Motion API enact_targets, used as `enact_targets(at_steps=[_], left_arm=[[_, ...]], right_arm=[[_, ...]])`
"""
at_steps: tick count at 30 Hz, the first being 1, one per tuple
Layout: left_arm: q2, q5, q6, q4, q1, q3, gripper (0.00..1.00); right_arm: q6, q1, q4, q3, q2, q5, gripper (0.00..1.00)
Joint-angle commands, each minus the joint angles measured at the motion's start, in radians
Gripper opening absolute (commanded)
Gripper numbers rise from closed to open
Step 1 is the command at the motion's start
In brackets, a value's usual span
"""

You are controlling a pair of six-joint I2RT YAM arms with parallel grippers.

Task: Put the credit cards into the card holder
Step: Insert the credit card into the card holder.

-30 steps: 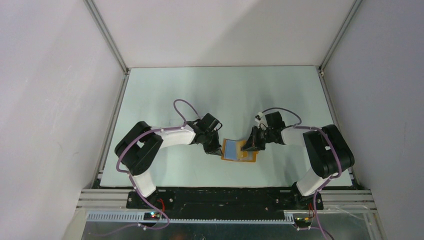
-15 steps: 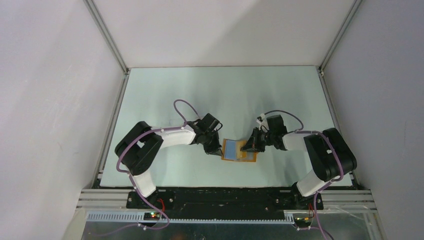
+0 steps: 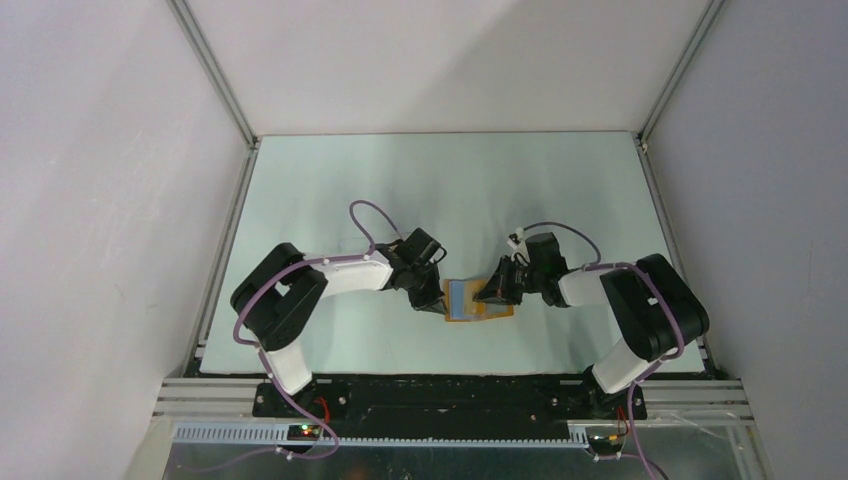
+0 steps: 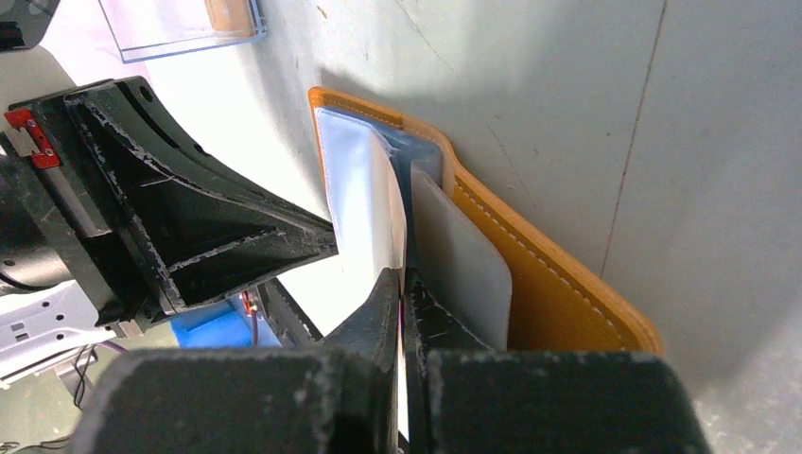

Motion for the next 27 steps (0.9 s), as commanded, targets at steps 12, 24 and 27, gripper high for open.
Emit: enact_targets(at_steps=[12, 24, 27], left_arm=[[0.05, -0.041, 0.008, -0.048, -0.027, -0.018, 0.0], [0.054, -0.044, 0.021, -0.05, -0.025, -0.014, 0.0], [0.054, -0.044, 0.024, -0.049, -0.025, -0.014, 0.0]], right_arm=[[-0.072, 0.035, -0.083, 0.019, 0.05, 0.05, 0.15], [-0.248, 0.097, -0.486, 0.241, 0.024, 0.184, 0.64], [-0.263, 0.117, -0.517, 0.267, 0.039, 0.203, 0.69]])
